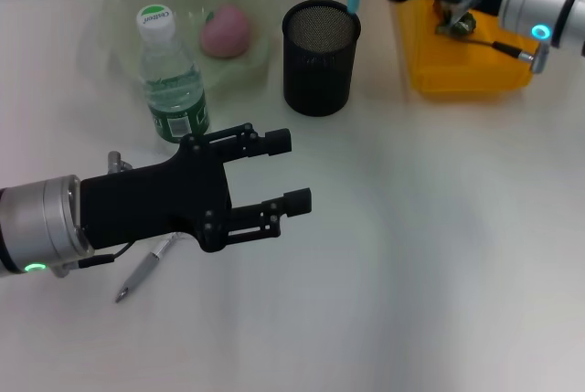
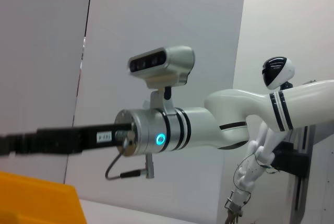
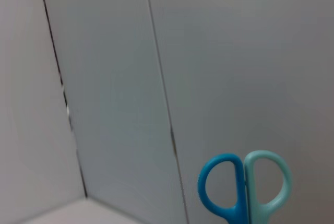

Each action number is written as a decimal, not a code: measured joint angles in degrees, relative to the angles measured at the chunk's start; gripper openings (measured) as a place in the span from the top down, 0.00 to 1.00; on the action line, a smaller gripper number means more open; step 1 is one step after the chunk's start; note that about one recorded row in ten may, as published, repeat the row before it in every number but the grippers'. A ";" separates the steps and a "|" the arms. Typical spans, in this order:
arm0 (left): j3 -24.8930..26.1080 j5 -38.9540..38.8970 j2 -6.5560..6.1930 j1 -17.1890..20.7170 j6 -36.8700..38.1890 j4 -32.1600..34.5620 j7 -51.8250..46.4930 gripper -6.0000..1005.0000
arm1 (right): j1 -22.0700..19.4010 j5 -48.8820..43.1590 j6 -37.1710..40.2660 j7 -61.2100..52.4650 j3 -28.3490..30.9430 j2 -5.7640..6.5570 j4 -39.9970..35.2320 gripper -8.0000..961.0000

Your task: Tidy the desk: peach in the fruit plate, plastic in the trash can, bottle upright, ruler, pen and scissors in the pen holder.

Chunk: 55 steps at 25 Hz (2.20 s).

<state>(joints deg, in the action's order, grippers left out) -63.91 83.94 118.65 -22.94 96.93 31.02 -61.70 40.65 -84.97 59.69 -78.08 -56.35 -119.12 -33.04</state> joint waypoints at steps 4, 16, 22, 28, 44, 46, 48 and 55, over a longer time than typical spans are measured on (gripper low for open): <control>0.00 -0.03 0.00 0.23 0.02 0.00 0.00 0.28 | 0.62 -3.69 -0.88 -1.60 -1.04 0.02 0.15 0.76; 0.02 -0.02 -0.02 0.27 0.15 -0.43 0.07 0.28 | 0.83 -4.27 -1.69 0.96 -1.13 -0.16 1.44 0.76; 0.02 0.00 0.00 0.25 0.22 -0.44 0.00 0.28 | 1.81 -3.93 -3.04 2.11 -1.11 -0.28 2.36 0.76; 0.02 0.00 0.08 0.25 0.33 -0.44 0.00 0.28 | 2.98 -3.56 -4.22 4.08 -1.02 -0.42 4.29 0.74; 0.02 0.00 0.02 0.27 0.37 -0.53 0.00 0.28 | 4.43 -0.99 -4.34 5.57 -1.85 -0.45 6.46 0.61; 0.02 0.00 0.00 0.27 0.37 -0.53 0.00 0.28 | 4.25 -0.98 -4.30 5.57 -1.74 -0.48 6.35 0.59; 0.02 0.00 0.00 0.27 0.37 -0.53 0.00 0.28 | 4.18 -0.98 -4.29 5.57 -1.59 -0.48 6.34 0.58; 0.04 -0.06 -0.13 0.26 0.33 -0.53 0.00 0.28 | 0.47 1.51 0.73 3.98 -1.35 -0.46 2.85 0.45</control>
<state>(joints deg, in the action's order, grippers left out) -63.87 83.88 118.53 -22.68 97.26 30.50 -61.70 41.11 -83.45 60.42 -74.10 -57.70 -119.58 -30.19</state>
